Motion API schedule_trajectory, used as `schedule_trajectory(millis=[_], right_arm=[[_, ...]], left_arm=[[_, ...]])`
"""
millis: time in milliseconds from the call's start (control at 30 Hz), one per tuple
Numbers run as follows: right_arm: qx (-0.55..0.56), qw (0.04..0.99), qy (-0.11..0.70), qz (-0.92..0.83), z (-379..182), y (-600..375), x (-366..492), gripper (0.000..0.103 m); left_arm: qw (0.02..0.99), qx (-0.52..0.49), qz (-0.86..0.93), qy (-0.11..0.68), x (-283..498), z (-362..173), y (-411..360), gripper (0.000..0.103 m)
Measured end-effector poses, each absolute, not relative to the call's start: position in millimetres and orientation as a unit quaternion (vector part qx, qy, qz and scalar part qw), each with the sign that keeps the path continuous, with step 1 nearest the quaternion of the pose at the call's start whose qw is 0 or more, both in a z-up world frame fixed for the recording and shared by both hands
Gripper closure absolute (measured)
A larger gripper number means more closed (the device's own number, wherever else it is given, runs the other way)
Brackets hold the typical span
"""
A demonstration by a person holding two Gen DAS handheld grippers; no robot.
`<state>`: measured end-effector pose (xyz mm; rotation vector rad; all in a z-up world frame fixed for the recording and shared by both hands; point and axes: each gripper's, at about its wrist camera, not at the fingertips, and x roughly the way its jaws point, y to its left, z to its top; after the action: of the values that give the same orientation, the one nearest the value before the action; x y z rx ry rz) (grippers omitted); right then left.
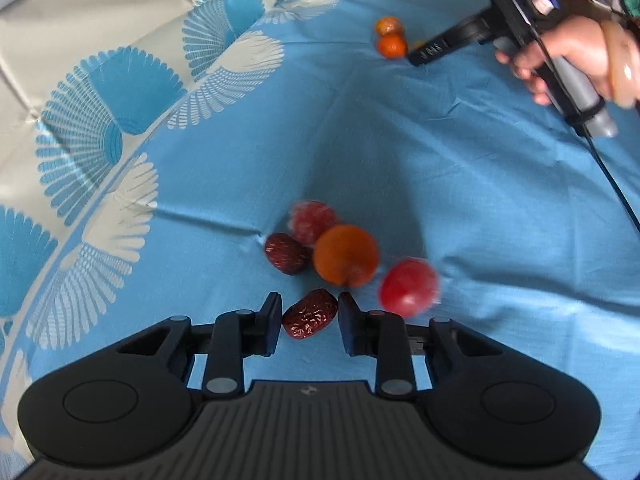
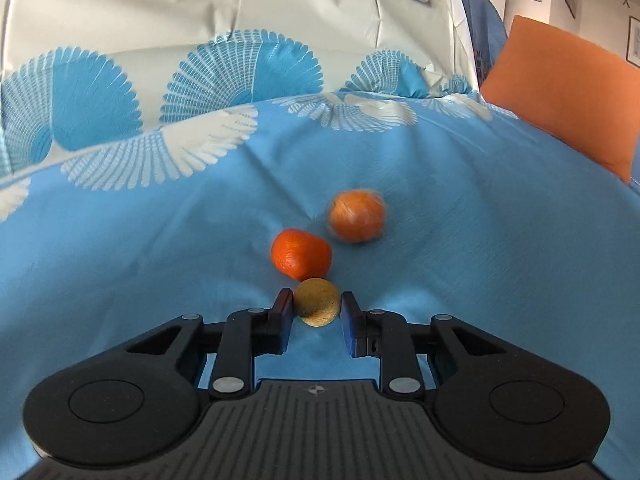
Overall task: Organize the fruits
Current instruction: 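Grasp a red date with left gripper while right gripper grasps the kiwi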
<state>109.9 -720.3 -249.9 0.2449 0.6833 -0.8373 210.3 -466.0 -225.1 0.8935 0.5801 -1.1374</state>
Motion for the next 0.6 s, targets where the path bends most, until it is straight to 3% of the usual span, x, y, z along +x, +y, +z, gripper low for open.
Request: schedule_trajectory(millis=[233, 600], right_arm=[[0.14, 0.866, 0.32, -0.359, -204, -669, 55, 0.077], [0.168, 0.922, 0.24, -0.252, -77, -521, -7, 0.077]], left_arm=[[0.771, 0.309, -0.463, 0.308, 181, -171, -399, 0.07], [0.843, 0.168, -0.347, 0.375, 107, -48, -250, 0.07]])
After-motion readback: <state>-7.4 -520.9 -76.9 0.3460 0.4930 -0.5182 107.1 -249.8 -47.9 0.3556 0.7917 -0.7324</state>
